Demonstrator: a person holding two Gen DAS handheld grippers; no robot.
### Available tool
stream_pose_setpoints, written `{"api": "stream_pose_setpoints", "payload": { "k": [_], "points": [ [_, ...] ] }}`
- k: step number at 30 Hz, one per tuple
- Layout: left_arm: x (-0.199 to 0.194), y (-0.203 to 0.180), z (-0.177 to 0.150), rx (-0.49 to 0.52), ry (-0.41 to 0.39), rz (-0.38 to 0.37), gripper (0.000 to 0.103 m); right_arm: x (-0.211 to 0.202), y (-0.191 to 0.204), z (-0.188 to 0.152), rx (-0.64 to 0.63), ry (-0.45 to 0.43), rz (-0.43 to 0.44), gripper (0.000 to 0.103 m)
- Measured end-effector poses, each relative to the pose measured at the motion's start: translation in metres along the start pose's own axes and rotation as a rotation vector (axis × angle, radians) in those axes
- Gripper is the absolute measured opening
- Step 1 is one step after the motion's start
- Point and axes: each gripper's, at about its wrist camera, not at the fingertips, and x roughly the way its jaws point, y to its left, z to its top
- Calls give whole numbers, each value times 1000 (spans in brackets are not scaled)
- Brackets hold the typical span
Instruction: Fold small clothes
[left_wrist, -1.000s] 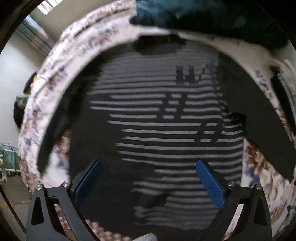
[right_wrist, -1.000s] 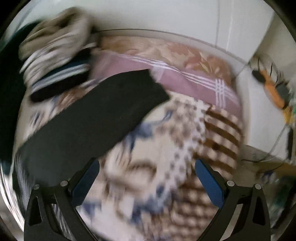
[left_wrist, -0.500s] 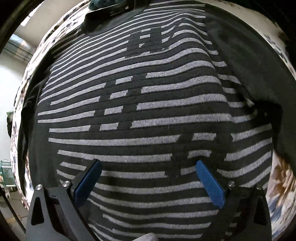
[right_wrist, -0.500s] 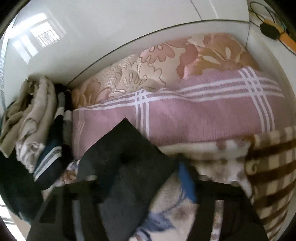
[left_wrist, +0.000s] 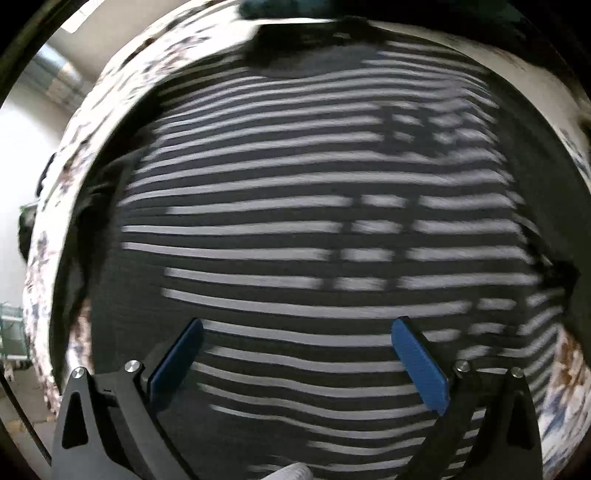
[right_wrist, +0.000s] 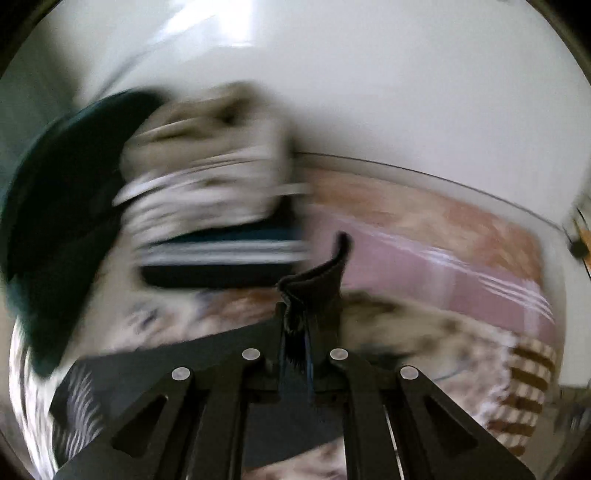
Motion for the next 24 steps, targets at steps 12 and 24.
{"api": "stream_pose_setpoints", "payload": {
  "k": [12,24],
  "points": [
    [40,225,22,-271,6,150,103,-17,361,-210,-462,254,366,8],
    [71,394,-48,-516,72,191,103,-28,554,-484,-808,412,450,7]
  ]
}}
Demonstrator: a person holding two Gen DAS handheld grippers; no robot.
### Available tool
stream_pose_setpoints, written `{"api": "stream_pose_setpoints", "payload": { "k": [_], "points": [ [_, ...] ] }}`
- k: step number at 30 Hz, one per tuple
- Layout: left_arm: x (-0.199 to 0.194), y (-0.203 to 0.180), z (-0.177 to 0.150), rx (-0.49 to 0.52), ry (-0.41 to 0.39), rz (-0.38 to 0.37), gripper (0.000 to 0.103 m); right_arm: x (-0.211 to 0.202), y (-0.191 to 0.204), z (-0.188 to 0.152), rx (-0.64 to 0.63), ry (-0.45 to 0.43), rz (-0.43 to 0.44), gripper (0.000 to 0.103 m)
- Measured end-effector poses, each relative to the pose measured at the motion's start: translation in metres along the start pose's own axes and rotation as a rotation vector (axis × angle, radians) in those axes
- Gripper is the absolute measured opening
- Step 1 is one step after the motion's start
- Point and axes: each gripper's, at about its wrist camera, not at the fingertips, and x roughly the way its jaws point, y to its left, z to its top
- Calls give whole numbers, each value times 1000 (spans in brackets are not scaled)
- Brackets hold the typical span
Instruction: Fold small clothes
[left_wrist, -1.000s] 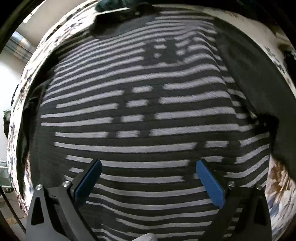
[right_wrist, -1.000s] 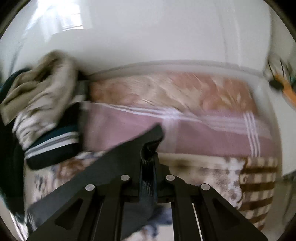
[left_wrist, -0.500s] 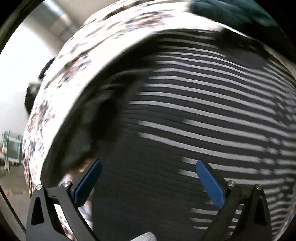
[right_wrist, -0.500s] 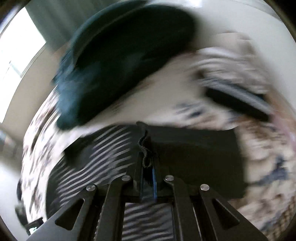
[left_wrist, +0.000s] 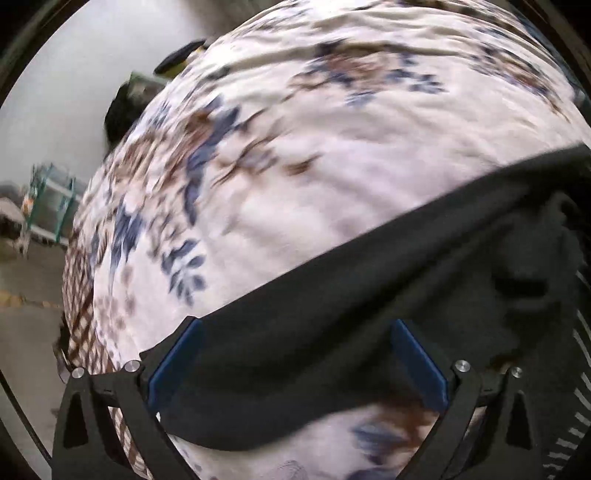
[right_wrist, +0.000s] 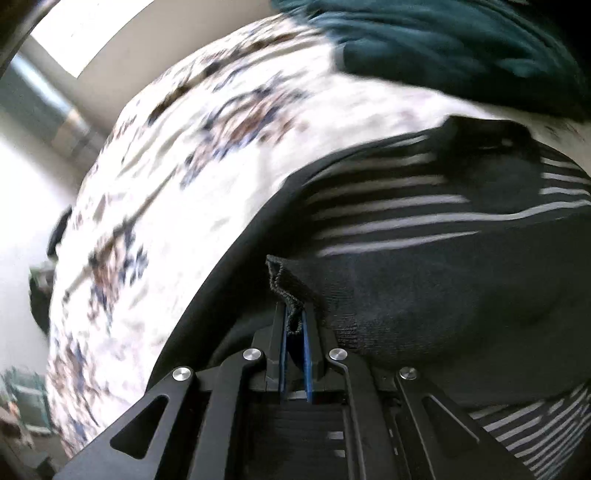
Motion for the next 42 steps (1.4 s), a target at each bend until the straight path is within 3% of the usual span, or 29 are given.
{"api": "stream_pose_setpoints", "payload": {
  "k": [4,6,7,10,12,14,16,18,25,29,31,33,35,38,42],
  "points": [
    [10,27,-9,-61,33,-44,103,20,27,-14,-78,38,-41,8],
    [8,40,-15,-92,38,-72,103,25,25,-14,-69,111,-32,11],
    [6,49,-20,-112,37,-83,103,23,19,-13,-38,143,-3,20],
    [0,74,-35,-177,58,-100,103,0,-15,-12,68,191,20,75],
    [2,96,-49,-251,105,-130,103,-30,-45,-15,109,142,-50,81],
    [8,112,-63,-322,173,-196,103,-54,-65,-19,86,112,-174,97],
    [22,129,-80,-424,249,-270,103,-75,-86,-26,55,90,-297,100],
    [36,143,-95,-534,301,-324,103,-92,-108,-31,57,89,-339,100],
    [93,173,-127,-931,397,-485,103,-109,-137,-43,103,125,-358,100],
    [108,186,-129,-1100,384,-485,102,-107,-151,-54,170,156,-336,100],
    [108,190,-127,-1176,370,-445,94,-106,-155,-58,189,172,-330,100],
    [101,188,-115,-1161,339,-406,71,-107,-154,-64,181,181,-333,100],
    [88,180,-93,-1085,283,-358,14,-107,-154,-69,170,187,-339,100],
    [70,167,-65,-963,184,-332,9,-111,-152,-73,163,184,-375,100],
    [32,136,-8,-723,29,-300,8,-116,-150,-68,104,171,-491,100]
  ]
}}
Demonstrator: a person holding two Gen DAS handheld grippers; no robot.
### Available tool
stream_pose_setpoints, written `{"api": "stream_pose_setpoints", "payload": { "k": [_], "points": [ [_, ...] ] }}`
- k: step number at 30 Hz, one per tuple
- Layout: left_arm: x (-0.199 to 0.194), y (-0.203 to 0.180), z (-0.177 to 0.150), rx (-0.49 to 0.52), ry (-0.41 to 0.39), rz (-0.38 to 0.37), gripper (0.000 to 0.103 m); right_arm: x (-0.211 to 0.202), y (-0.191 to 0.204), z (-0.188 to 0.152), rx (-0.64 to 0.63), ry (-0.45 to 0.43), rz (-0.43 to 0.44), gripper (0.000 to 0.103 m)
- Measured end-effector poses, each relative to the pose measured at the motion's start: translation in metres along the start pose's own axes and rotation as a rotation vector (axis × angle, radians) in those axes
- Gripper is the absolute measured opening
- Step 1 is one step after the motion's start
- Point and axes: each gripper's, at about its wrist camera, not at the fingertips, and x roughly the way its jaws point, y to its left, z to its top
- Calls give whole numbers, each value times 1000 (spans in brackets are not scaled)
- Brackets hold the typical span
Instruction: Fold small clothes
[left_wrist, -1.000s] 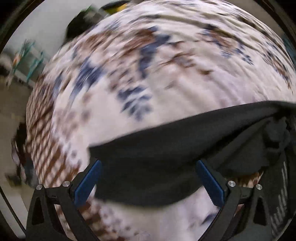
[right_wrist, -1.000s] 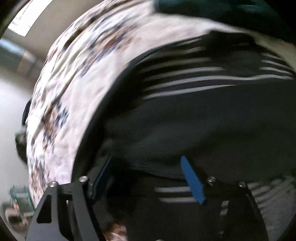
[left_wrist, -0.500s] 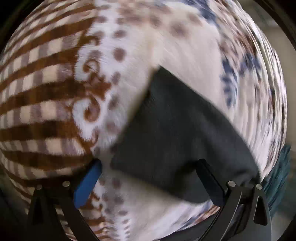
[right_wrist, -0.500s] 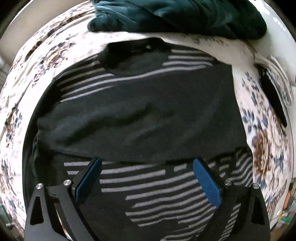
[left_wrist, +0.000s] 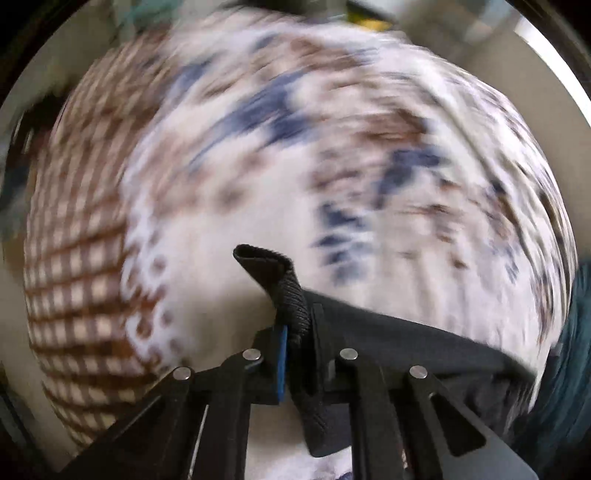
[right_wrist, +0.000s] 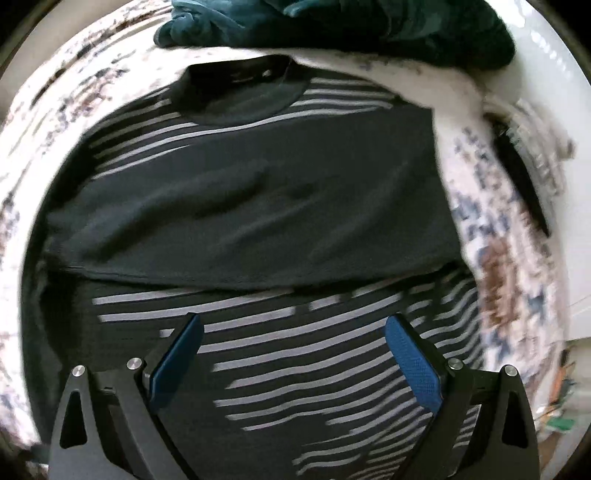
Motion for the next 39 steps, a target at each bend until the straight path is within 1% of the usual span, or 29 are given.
{"api": "stream_pose_setpoints", "payload": {
  "k": [1,2,3,4,5,6,7,9,10,11,13,14,16,17,20,22,23,25,27,28,29,30,31,32,34,35,37,39],
  "points": [
    [-7,-13,1,64,-29,-14,8,-2,-2,2,-2,-12,-10,100],
    [-17,-37,1,156,-72,-23,8,-5,-4,5,-6,-28,-25,100],
    [-27,-54,0,223,-103,-39,8,-6,-6,8,-11,-35,-30,100],
    [-37,-66,-1,283,-128,-60,8,-7,-9,11,-17,-42,-28,100],
    [-51,-90,-9,369,-160,-83,8,-8,-13,14,-17,-45,-19,100],
    [-59,-112,-16,428,-174,-114,8,-8,-19,17,-8,-47,-5,100],
    [-67,-125,-25,479,-179,-143,8,-8,-26,19,3,-47,11,100],
    [-83,-177,-56,601,-178,-210,8,-4,-46,25,36,-35,41,100],
    [-91,-197,-76,649,-167,-242,8,-1,-61,26,59,-27,56,100],
    [-93,-230,-103,712,-142,-286,8,2,-72,26,74,-18,61,100],
    [-98,-268,-145,798,-113,-336,8,10,-102,25,109,1,59,100],
    [-98,-292,-177,859,-80,-373,8,14,-118,24,124,10,56,100],
    [-96,-321,-223,931,-27,-417,8,26,-152,23,160,28,43,100],
    [-95,-341,-253,979,1,-438,8,33,-168,22,178,41,38,100],
    [-88,-370,-317,1078,49,-455,8,51,-207,23,217,71,26,100],
    [-82,-381,-347,1130,84,-446,10,60,-230,28,238,81,37,100],
    [-80,-386,-363,1157,111,-436,12,63,-236,29,243,83,44,100],
    [-82,-381,-383,1180,160,-447,13,65,-248,36,249,82,69,100],
    [-86,-375,-380,1188,163,-434,30,63,-257,43,265,72,144,100],
    [-89,-369,-374,1191,158,-431,50,61,-258,46,269,70,175,100],
    [-89,-364,-365,1188,146,-422,70,58,-258,49,274,67,225,100],
    [-89,-358,-355,1178,127,-411,77,56,-257,52,281,65,282,100],
    [-90,-350,-338,1159,93,-388,80,53,-254,54,285,66,318,100],
    [-88,-339,-314,1133,44,-349,80,52,-249,58,283,68,364,100],
    [-82,-321,-277,1091,-8,-271,80,51,-232,65,263,72,452,100],
    [-77,-305,-251,1052,-50,-199,80,52,-220,69,247,77,486,100],
    [-66,-281,-213,995,-108,-81,80,59,-197,77,208,78,521,100],
    [-53,-261,-186,942,-130,5,80,70,-166,87,144,89,526,100]
  ]
}}
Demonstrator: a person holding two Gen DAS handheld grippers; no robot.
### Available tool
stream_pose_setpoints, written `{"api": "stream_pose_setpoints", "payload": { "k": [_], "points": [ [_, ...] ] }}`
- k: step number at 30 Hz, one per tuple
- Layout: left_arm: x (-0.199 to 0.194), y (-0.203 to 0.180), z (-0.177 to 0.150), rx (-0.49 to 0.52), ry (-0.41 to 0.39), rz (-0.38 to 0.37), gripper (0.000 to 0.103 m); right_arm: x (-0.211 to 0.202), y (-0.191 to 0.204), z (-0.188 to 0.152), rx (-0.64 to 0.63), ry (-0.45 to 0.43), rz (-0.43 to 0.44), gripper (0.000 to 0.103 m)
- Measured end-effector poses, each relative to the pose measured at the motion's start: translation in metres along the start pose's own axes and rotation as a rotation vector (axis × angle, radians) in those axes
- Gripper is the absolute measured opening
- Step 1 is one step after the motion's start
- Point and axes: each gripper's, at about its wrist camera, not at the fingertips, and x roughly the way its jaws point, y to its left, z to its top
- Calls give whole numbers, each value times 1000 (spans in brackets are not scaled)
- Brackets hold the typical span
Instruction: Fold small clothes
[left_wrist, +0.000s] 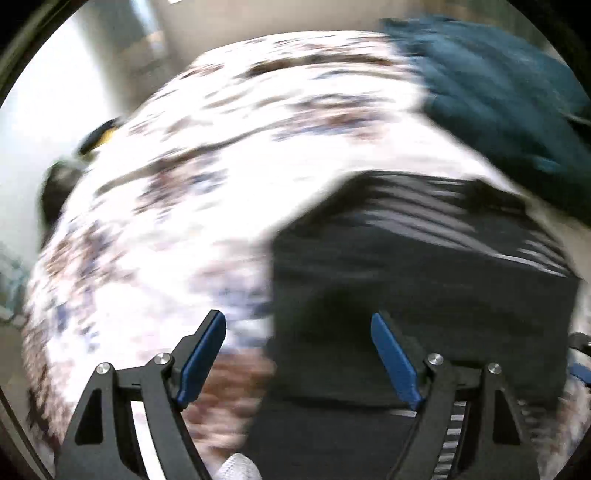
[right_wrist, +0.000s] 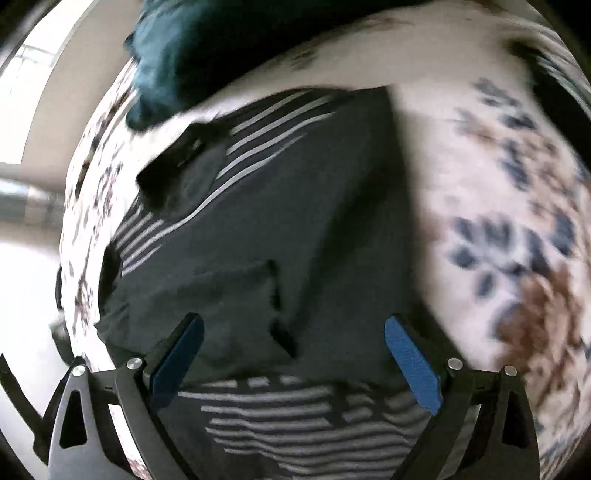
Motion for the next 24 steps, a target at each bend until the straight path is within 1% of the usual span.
{"api": "stream_pose_setpoints", "payload": {
  "k": [1,2,3,4,5,6,7,8,9,10,11,14,17,22,24],
  "points": [
    [8,19,-1,-31,15,48,80,13,11,3,-25,16,-2,100],
    [13,28,-3,-49,25,73,80,25,21,4,-46,32,9,99],
    [18,40,-4,-74,36,94,80,35,27,5,-59,47,14,97],
    [21,49,-5,-94,39,103,80,49,35,5,-76,67,-1,87],
    [25,56,-8,-112,40,121,80,62,40,4,-95,89,-31,74],
    [27,59,-9,-123,43,134,80,75,47,2,-125,102,-79,64],
    [29,60,-10,-131,47,138,80,81,54,0,-155,90,-134,51],
    [30,62,-10,-142,52,137,80,83,60,-2,-190,62,-184,35],
    [32,60,-11,-145,55,139,80,81,65,-4,-223,23,-236,22],
    [32,58,-11,-144,55,134,80,77,70,-7,-255,-12,-292,4],
    [34,58,-8,-142,57,125,80,73,73,-8,-267,-30,-298,4],
    [35,54,-3,-126,55,103,80,54,77,-15,-267,-91,-282,4],
    [34,46,2,-106,50,77,80,33,76,-18,-243,-140,-253,4],
    [32,38,7,-104,42,48,80,-12,60,-4,-170,-250,-263,4],
    [34,33,10,-105,48,33,80,-24,48,5,-149,-267,-289,4]
  ]
}}
